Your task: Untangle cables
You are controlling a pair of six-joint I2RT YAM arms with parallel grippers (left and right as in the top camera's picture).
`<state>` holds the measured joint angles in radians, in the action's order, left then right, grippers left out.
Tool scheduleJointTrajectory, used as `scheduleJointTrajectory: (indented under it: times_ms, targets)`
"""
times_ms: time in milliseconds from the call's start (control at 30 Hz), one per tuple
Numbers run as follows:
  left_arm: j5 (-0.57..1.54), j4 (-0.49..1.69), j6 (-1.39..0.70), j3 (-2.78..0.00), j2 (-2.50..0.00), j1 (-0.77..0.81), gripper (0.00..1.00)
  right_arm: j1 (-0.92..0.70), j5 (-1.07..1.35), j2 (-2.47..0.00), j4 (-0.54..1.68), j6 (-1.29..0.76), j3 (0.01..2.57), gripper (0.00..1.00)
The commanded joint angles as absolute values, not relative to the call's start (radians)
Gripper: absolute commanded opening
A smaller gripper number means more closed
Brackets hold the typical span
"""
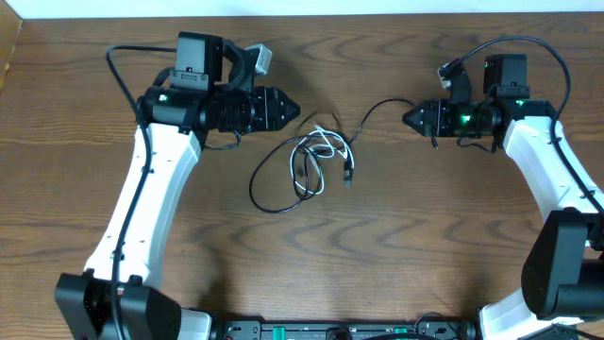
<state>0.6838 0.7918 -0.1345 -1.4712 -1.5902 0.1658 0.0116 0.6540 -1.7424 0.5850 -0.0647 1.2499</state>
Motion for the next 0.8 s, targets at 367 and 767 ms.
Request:
scheduleJointTrajectory:
  times_ms: [367, 767]
  targets:
    - [0.663, 0.857, -0.011, -1.496, -1.794, 0.258, 0.61, 0.005, 0.604, -1.735, 0.584, -0.085, 1.25, 0.68]
    - [0.25, 0.862, -0.294, -1.496, -1.971, 0.414, 0.6, 0.005, 0.604, -1.735, 0.586, -0.085, 1.249, 0.69]
